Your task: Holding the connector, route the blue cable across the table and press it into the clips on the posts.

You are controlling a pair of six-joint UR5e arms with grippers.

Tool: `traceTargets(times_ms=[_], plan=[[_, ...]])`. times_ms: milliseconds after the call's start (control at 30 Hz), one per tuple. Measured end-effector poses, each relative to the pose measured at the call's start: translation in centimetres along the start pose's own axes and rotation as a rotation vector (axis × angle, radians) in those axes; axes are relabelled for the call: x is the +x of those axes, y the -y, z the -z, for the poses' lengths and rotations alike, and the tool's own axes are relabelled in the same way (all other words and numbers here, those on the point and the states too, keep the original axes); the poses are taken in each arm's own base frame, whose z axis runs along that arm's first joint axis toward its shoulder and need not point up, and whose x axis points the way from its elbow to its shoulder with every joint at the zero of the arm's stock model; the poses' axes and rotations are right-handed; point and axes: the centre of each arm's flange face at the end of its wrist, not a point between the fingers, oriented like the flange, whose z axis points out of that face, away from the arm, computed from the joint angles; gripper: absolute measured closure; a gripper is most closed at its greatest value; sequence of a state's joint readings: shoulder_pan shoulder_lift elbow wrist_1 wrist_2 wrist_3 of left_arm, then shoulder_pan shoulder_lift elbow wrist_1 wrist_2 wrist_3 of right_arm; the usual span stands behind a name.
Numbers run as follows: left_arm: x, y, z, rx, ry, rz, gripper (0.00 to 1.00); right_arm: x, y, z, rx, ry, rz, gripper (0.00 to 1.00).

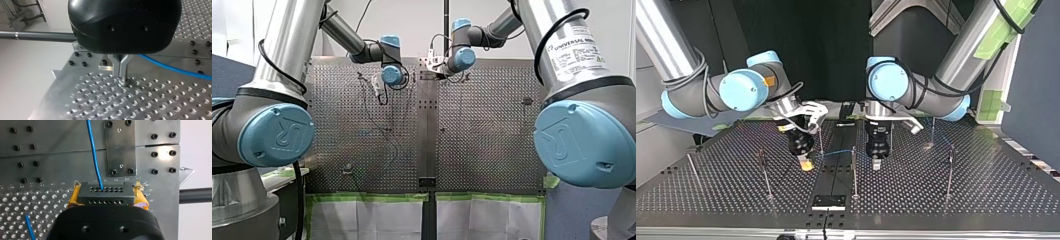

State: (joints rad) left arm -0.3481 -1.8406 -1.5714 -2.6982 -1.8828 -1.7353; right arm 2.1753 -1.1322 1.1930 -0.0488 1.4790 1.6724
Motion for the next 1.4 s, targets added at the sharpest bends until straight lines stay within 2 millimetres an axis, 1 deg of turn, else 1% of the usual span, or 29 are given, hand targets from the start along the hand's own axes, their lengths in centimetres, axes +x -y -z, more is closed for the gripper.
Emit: traceTargets(times_ms=[167, 300, 467, 600, 833, 867, 900, 933, 967, 1000, 1033, 1067, 1100, 1133, 1167, 1333, 1400], plan=[[1.0, -0.5, -1.9, -0.009, -0.016, -0.008, 1.00, -0.5, -1.2, -1.3, -0.011, 0.001, -0.012, 1.00], [1.8, -1.0, -3.4, -0.019, -0.025, -0.014, 1.00, 0.0, -2.3, -2.1, -0.022, -0.015, -0.023, 1.00], [2.6, -1.5, -5.1, -0.029, -0.027, -0.017, 1.00, 0.8, -3.0, -2.5, -0.027, -0.030, -0.024, 1.00], [2.6, -1.5, -5.6, -0.032, -0.026, -0.017, 1.00, 0.8, -3.3, -2.7, -0.029, -0.032, -0.025, 1.00], [2.7, -1.5, -5.5, -0.035, -0.041, -0.020, 1.00, 0.6, -3.3, -2.8, -0.030, -0.025, -0.026, 1.00], [2.8, -1.5, -5.4, -0.036, -0.046, -0.020, 0.96, 0.5, -3.3, -2.8, -0.030, -0.025, -0.026, 1.00], [2.8, -1.4, -5.3, -0.036, -0.050, -0.020, 0.79, 0.5, -3.3, -2.8, -0.030, -0.024, -0.026, 1.00], [2.8, -1.4, -5.2, -0.037, -0.055, -0.020, 0.79, 0.5, -3.3, -2.8, -0.030, -0.024, -0.026, 1.00], [2.9, -1.4, -5.1, -0.039, -0.062, -0.021, 0.62, 0.5, -3.3, -2.8, -0.030, -0.024, -0.026, 1.00], [2.9, -1.4, -5.1, -0.042, -0.067, -0.023, 0.48, 0.5, -3.3, -2.8, -0.030, -0.024, -0.026, 1.00], [3.0, -1.4, -5.0, -0.046, -0.073, -0.025, 0.48, 0.5, -3.3, -2.8, -0.030, -0.024, -0.026, 1.00], [3.0, -1.4, -4.8, -0.050, -0.079, -0.027, 0.28, 0.5, -3.3, -2.8, -0.030, -0.023, -0.026, 1.00], [3.0, -1.4, -4.7, -0.057, -0.085, -0.030, 0.14, 0.5, -3.3, -2.8, -0.030, -0.023, -0.026, 1.00], [3.0, -1.4, -4.6, -0.062, -0.091, -0.032, 0.14, 0.5, -3.3, -2.8, -0.030, -0.022, -0.026, 1.00], [3.0, -1.4, -4.4, -0.069, -0.098, -0.035, 0.00, 0.5, -3.3, -2.8, -0.030, -0.022, -0.026, 1.00], [2.3, -1.1, -3.4, -0.076, -0.123, -0.045, 0.00, 0.5, -3.4, -2.7, -0.031, -0.020, -0.026, 1.00], [2.0, -0.9, -2.7, -0.075, -0.136, -0.050, 0.00, 0.4, -3.4, -2.7, -0.031, -0.018, -0.026, 1.00]])
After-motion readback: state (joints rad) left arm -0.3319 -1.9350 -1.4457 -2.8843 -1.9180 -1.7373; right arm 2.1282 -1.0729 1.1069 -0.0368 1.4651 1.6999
